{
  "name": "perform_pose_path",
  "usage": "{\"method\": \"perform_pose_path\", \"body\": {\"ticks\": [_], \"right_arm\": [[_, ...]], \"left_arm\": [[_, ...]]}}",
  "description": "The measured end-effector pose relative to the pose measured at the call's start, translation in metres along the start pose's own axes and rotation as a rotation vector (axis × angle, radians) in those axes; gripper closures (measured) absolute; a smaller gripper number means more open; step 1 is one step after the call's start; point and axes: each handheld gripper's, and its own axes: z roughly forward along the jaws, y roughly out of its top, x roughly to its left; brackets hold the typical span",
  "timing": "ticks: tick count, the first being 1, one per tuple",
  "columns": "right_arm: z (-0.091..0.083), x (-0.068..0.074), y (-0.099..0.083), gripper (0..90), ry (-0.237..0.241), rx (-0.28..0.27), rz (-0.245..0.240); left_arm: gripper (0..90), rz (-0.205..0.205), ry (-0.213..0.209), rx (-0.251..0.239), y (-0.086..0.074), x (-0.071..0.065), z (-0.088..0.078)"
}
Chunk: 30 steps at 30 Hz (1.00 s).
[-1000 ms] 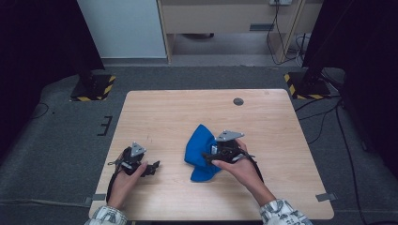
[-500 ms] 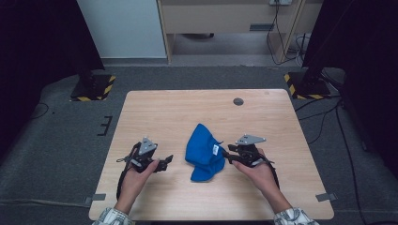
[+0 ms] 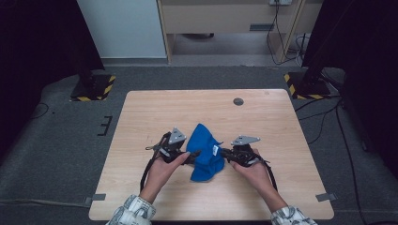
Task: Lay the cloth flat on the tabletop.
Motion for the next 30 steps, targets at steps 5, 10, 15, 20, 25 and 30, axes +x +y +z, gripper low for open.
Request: {"method": "perform_pose_path", "body": {"ticks": [5,10,15,20,25,30], "right_arm": [[-0.002,0.009,0.002,88.7,0.034,-0.018,-0.012],[0.002,0.023,-0.002,88.8,0.053,-0.002,-0.039],[-0.001,0.027,-0.001,88.9,0.057,-0.009,-0.047],[-0.005,0.029,-0.002,89.0,0.065,-0.017,-0.044],[-0.006,0.03,-0.001,89.1,0.07,-0.02,-0.05],[-0.007,0.03,-0.001,89.1,0.07,-0.02,-0.049]], "left_arm": [[17.2,0.035,-0.005,0.018,-0.004,-0.014,0.012],[18.3,0.027,-0.015,0.041,-0.014,-0.02,0.02],[18.4,0.057,-0.026,0.055,-0.018,-0.032,0.024],[25.8,0.11,-0.016,0.076,-0.019,-0.042,0.033],[51.2,0.119,0.002,0.114,-0.02,-0.041,0.037],[80.0,0.103,-0.002,0.105,-0.02,-0.033,0.034]]}}
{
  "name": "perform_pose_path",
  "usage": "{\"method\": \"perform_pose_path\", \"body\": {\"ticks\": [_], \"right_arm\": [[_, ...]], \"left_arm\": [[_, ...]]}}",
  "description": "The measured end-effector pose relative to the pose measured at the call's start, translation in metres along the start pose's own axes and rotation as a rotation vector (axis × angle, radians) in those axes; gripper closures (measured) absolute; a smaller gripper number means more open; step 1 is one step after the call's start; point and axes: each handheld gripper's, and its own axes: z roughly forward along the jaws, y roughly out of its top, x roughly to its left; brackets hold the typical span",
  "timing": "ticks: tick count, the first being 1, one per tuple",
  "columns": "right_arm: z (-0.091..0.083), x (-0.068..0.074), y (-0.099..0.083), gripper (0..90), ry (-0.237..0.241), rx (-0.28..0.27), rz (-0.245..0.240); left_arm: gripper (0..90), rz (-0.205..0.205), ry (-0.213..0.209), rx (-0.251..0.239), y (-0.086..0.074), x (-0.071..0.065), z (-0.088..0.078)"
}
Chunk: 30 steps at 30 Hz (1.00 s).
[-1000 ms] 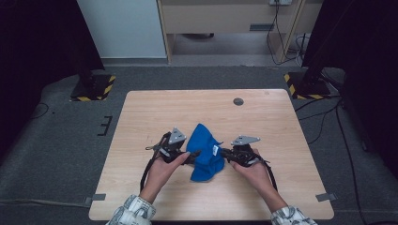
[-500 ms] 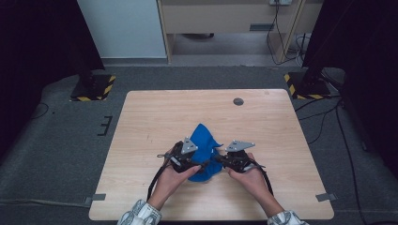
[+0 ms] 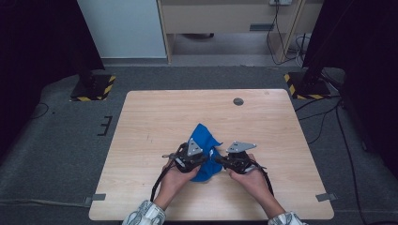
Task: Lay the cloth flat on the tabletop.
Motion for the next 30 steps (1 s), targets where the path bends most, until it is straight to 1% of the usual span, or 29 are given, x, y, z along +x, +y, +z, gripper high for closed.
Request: {"method": "perform_pose_path", "body": {"ticks": [2,3,5,7,11,13,15,18,21,24,26,27,29,30], "right_arm": [[0.0,0.0,0.0,89.1,-0.001,0.003,-0.003],[0.0,0.0,0.0,89.1,-0.002,0.003,-0.002],[-0.001,0.0,0.0,89.1,0.0,0.009,-0.003],[-0.002,-0.001,-0.001,89.1,-0.002,0.009,-0.001],[-0.003,-0.003,-0.002,89.2,-0.001,0.021,0.003],[-0.003,-0.003,-0.002,89.1,0.009,0.028,0.004],[-0.003,-0.002,-0.003,89.1,0.021,0.037,-0.004],[-0.001,0.0,-0.005,89.1,0.034,0.053,-0.011],[0.002,0.002,-0.006,89.1,0.05,0.072,-0.017],[0.004,0.004,-0.007,89.0,0.06,0.084,-0.023],[0.005,0.004,-0.007,88.2,0.072,0.095,-0.016],[0.005,0.004,-0.007,84.0,0.078,0.091,-0.01],[0.005,0.003,-0.007,68.6,0.073,0.079,0.006],[0.004,0.001,-0.006,58.9,0.065,0.073,0.02]], "left_arm": [[85.3,-0.011,0.004,-0.009,0.0,0.003,-0.003],[86.4,-0.023,0.013,-0.02,0.0,0.006,-0.007],[86.9,-0.042,0.036,-0.04,-0.001,0.012,-0.012],[87.1,-0.069,0.061,-0.058,-0.003,0.021,-0.018],[87.2,-0.113,0.094,-0.061,-0.01,0.037,-0.026],[87.1,-0.128,0.114,-0.061,-0.013,0.044,-0.03],[87.1,-0.137,0.136,-0.064,-0.016,0.049,-0.033],[87.1,-0.155,0.156,-0.069,-0.019,0.056,-0.036],[87.1,-0.156,0.175,-0.056,-0.023,0.06,-0.037],[87.1,-0.163,0.186,-0.05,-0.026,0.063,-0.036],[87.1,-0.169,0.188,-0.044,-0.028,0.065,-0.035],[87.1,-0.17,0.185,-0.042,-0.028,0.066,-0.035],[87.0,-0.17,0.186,-0.034,-0.029,0.066,-0.035],[86.8,-0.171,0.187,-0.035,-0.029,0.067,-0.035]]}}
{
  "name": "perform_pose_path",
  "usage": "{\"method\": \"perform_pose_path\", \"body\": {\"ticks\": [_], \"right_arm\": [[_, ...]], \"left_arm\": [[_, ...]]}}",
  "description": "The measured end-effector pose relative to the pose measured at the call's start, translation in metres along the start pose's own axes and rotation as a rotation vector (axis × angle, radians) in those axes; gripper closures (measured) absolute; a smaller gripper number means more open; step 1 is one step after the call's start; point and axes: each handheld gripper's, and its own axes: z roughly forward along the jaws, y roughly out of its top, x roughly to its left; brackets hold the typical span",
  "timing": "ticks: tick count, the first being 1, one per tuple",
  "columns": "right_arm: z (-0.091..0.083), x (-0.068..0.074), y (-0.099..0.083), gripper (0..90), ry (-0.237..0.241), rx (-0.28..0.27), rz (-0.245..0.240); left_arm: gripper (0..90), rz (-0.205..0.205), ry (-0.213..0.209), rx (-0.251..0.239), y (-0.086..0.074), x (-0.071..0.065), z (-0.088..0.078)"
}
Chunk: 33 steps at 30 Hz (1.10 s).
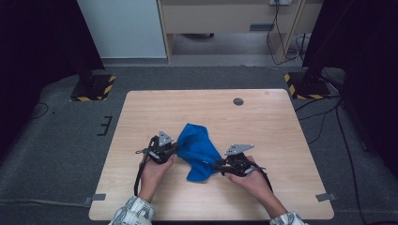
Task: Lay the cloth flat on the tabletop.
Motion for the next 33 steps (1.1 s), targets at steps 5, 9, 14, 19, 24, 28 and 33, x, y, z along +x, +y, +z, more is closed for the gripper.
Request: {"method": "perform_pose_path", "body": {"ticks": [5,9,14,19,24,28,33], "right_arm": [[-0.011,-0.006,0.005,44.0,-0.015,-0.063,0.026],[-0.021,-0.012,0.009,43.5,-0.027,-0.108,0.036],[-0.027,-0.018,0.012,53.7,-0.057,-0.126,0.036],[-0.02,-0.029,0.015,69.4,-0.127,-0.097,0.039],[0.004,-0.042,0.023,60.9,-0.145,-0.047,0.061],[0.024,-0.043,0.032,54.3,-0.123,-0.03,0.083],[0.047,-0.044,0.043,54.5,-0.1,0.006,0.098]], "left_arm": [[86.2,-0.011,0.016,-0.003,-0.002,0.007,-0.002],[85.7,-0.02,0.029,0.009,-0.005,0.013,-0.002],[85.6,-0.029,0.031,0.018,-0.008,0.018,-0.002],[85.2,-0.031,0.033,0.027,-0.01,0.018,0.001],[85.0,-0.03,0.031,0.027,-0.01,0.018,0.002],[85.0,-0.021,0.024,0.032,-0.011,0.016,0.003],[84.8,-0.022,0.02,0.032,-0.011,0.015,0.004]]}}
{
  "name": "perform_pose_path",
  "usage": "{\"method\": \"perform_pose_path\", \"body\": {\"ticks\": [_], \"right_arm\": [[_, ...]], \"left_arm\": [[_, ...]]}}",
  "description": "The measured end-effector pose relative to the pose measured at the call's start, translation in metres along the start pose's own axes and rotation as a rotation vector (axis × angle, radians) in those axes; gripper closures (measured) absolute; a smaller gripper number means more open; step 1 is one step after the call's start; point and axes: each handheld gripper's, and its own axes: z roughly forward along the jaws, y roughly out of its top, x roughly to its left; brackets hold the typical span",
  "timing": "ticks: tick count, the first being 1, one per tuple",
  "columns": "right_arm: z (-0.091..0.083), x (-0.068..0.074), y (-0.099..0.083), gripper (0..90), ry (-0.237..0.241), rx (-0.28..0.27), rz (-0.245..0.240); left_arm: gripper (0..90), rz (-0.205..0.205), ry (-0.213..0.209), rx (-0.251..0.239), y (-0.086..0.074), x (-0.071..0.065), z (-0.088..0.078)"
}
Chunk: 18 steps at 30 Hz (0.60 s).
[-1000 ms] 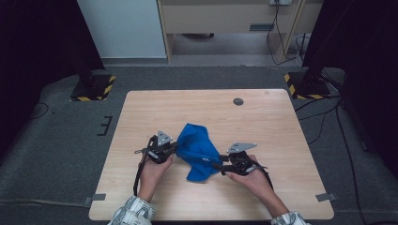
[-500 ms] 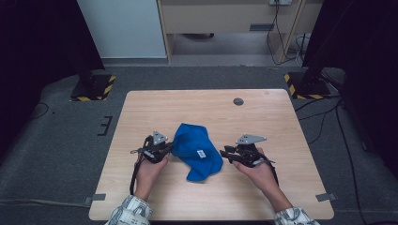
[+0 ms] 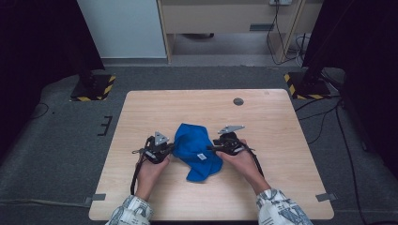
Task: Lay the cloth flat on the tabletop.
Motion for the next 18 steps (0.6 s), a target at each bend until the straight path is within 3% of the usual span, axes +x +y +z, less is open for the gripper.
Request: {"method": "perform_pose_path", "body": {"ticks": [2,4,6,12,18], "right_arm": [[0.007,0.001,0.002,62.2,-0.011,0.017,-0.018],[0.01,0.002,0.003,78.5,-0.025,0.042,-0.052],[0.008,0.003,0.003,87.0,-0.027,0.049,-0.071],[-0.017,-0.002,-0.007,88.2,-0.055,0.049,-0.074],[-0.055,-0.007,-0.035,88.1,-0.07,0.046,-0.041]], "left_arm": [[84.8,-0.002,-0.001,-0.006,0.0,0.0,-0.001],[84.8,-0.003,-0.002,-0.011,0.0,0.0,-0.001],[84.8,-0.003,-0.003,-0.011,0.0,0.001,-0.001],[84.3,0.014,0.008,-0.001,0.001,-0.001,0.001],[84.3,0.026,0.006,0.004,0.002,-0.005,0.005]]}}
